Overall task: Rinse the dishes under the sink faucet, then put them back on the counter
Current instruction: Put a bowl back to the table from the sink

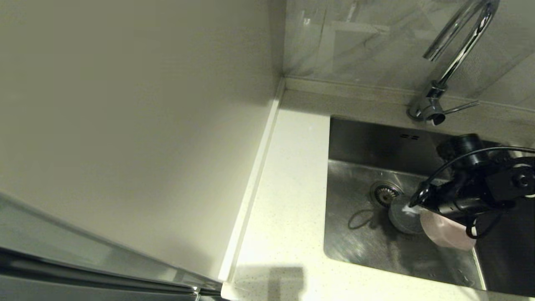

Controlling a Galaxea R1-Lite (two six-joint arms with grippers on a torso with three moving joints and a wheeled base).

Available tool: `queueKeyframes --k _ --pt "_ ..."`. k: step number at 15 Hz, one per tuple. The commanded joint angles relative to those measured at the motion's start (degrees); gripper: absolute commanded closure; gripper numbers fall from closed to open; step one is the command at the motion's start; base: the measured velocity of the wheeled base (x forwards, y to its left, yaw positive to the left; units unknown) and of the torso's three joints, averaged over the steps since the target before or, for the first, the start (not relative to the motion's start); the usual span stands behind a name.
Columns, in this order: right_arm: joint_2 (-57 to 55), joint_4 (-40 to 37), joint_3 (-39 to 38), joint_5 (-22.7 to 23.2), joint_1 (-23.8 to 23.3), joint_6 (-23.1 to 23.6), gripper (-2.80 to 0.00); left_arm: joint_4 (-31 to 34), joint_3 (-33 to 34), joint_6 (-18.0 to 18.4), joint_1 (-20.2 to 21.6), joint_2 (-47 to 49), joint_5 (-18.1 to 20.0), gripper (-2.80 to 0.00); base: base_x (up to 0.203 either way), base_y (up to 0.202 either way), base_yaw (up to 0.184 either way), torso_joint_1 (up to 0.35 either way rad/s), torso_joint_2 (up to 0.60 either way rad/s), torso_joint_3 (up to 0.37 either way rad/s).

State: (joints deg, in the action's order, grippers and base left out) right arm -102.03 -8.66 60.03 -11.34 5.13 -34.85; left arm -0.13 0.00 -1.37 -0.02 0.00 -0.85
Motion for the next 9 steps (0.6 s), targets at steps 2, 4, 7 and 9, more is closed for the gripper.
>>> queueKeyframes --k 2,4,7,9 --pt "8.20 -8.32 4.90 6.08 7.26 -7.85 0.00 -0.04 0.00 -0.04 0.02 -0.18 -0.03 0.00 0.000 0.000 0.000 0.000 0.00 0.000" --pt "8.34 -17.41 13.65 14.09 8.33 -15.18 0.00 -0.04 0.00 -0.02 -0.01 -0.26 -0.03 0.00 0.000 0.000 0.000 0.000 0.00 0.000" --pt "7.20 -29.83 28.13 31.73 8.05 -27.70 0.00 -0.04 0.00 -0.04 0.02 -0.18 -0.03 0.00 0.000 0.000 0.000 0.000 0.00 0.000" --pt "5.50 -37.49 38.58 42.37 7.75 -37.00 0.00 -0.04 0.00 -0.02 0.02 -0.26 -0.03 0.00 0.000 0.000 0.000 0.000 0.00 0.000"
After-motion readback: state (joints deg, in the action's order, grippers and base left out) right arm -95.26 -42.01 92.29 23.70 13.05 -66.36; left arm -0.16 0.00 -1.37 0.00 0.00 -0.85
